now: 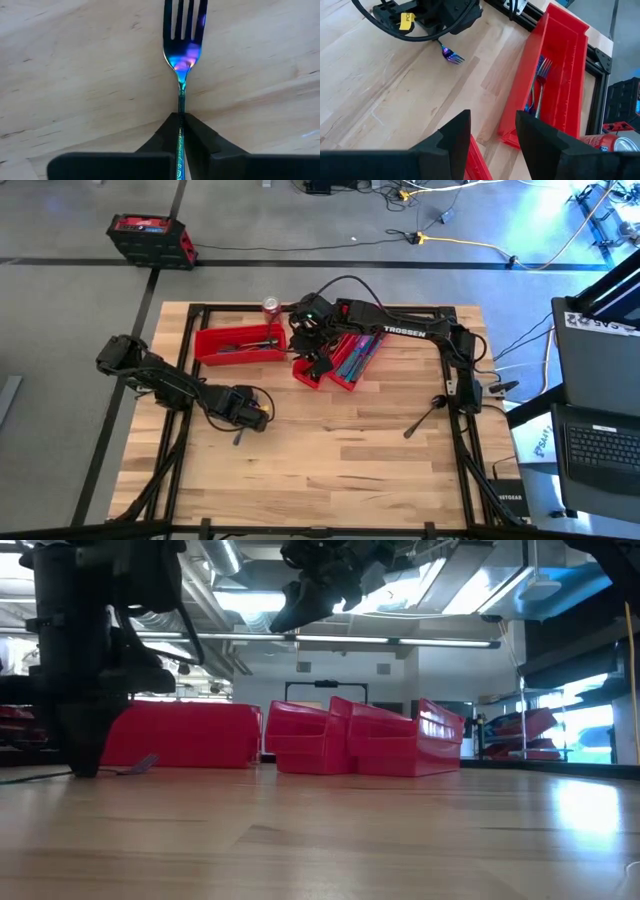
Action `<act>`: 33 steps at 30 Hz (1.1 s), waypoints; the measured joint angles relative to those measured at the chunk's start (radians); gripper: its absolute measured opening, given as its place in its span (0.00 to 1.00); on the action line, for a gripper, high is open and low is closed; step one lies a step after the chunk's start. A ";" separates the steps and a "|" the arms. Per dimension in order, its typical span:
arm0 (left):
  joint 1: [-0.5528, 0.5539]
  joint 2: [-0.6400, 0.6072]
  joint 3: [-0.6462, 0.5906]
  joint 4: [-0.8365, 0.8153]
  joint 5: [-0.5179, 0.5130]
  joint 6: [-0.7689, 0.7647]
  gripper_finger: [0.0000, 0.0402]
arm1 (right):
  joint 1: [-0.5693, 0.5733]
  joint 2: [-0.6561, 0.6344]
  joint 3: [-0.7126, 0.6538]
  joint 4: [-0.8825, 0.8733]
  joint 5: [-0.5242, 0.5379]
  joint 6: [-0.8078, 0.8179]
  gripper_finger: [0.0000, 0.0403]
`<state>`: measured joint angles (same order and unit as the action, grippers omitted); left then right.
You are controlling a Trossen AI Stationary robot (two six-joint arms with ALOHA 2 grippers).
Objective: Sort silverware
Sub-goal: Put the blue fork into the left red bin
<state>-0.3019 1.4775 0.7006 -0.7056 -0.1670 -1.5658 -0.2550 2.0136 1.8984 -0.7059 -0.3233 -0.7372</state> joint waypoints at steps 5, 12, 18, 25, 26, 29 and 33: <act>0.012 -0.003 0.040 -0.004 0.015 0.042 0.00 | 0.000 -0.006 0.000 -0.015 -0.002 0.005 0.35; 0.037 -0.029 0.116 -0.052 -0.011 0.115 0.00 | -0.001 -0.015 0.000 -0.027 0.017 0.000 0.35; 0.102 -0.120 0.200 -0.219 -0.090 0.203 0.00 | 0.000 -0.015 0.000 -0.030 0.016 0.010 0.35; 0.230 -0.249 0.314 -0.320 -0.199 0.435 0.00 | 0.000 -0.033 0.000 -0.025 -0.002 0.026 0.35; 0.256 -0.256 0.333 -0.340 -0.207 0.489 0.00 | 0.000 -0.033 0.000 -0.026 -0.002 0.026 0.35; 0.364 -0.265 0.390 -0.399 -0.220 0.671 0.00 | 0.000 -0.033 0.000 -0.026 -0.002 0.026 0.35; 0.538 -0.265 0.461 -0.436 -0.221 0.927 0.00 | 0.001 -0.033 0.000 -0.029 -0.002 0.027 0.35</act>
<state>0.2364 1.2125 1.1613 -1.1415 -0.3875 -0.6387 -0.2540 1.9808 1.8980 -0.7350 -0.3252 -0.7100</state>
